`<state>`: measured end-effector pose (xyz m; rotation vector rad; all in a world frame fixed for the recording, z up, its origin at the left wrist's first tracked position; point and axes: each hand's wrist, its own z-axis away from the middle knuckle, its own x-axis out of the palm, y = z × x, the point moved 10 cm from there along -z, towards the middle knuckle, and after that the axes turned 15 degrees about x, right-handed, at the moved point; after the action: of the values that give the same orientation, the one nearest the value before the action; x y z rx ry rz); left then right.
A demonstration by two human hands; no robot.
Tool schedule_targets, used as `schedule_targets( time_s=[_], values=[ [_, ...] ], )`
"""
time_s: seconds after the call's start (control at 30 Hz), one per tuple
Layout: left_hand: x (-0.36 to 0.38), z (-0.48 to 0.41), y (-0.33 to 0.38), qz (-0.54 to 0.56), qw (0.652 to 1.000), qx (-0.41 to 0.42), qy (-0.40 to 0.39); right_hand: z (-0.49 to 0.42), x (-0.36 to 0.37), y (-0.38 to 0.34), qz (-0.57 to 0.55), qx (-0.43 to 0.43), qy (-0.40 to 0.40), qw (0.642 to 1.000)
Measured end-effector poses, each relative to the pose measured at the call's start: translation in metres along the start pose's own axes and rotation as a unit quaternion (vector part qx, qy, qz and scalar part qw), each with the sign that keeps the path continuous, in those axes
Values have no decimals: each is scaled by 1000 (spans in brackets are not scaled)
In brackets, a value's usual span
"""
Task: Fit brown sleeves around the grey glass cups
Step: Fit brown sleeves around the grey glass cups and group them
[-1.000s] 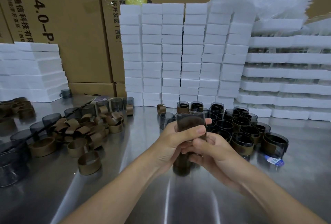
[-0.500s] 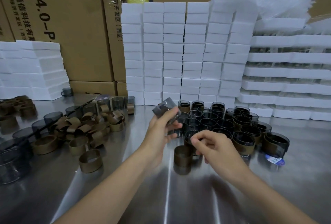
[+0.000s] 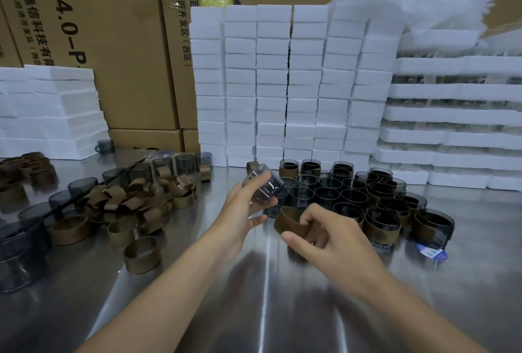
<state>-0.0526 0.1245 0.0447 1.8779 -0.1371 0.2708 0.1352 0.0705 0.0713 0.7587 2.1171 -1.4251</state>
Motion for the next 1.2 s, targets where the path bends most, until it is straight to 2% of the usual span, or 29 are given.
schedule_targets(
  time_s=[0.1, 0.17, 0.33, 0.53, 0.67, 0.8, 0.87, 0.97, 1.07, 1.2],
  values=[
    [5, 1, -3, -29, 999, -5, -26, 3, -11, -6, -80, -13, 25, 996],
    [11, 2, -3, -31, 998, 3, -49, 6, -20, -10, -80, -26, 66, 994],
    [28, 5, 4, -44, 993, 33, -107, 14, -34, -24, 12, -79, 140, 987],
    [33, 13, -2, -48, 994, -7, -100, 13, -27, -34, 199, -133, 164, 957],
    [36, 18, -4, -67, 989, -31, -129, 11, -23, -34, 248, -145, 161, 944],
    [43, 22, -2, -97, 982, -14, -162, 10, -18, -32, 251, -163, 138, 944],
    [44, 21, 0, -97, 983, 0, -157, 9, -16, -28, 201, -151, 109, 962],
    [44, 20, 5, -84, 985, 18, -151, 3, -20, -17, -11, -97, 55, 994],
    [46, 20, 12, -70, 985, 28, -154, 0, -26, -5, -183, -35, 44, 981],
    [54, 25, 19, -80, 978, 49, -187, -3, -23, 2, -291, 31, 24, 956]
  ],
)
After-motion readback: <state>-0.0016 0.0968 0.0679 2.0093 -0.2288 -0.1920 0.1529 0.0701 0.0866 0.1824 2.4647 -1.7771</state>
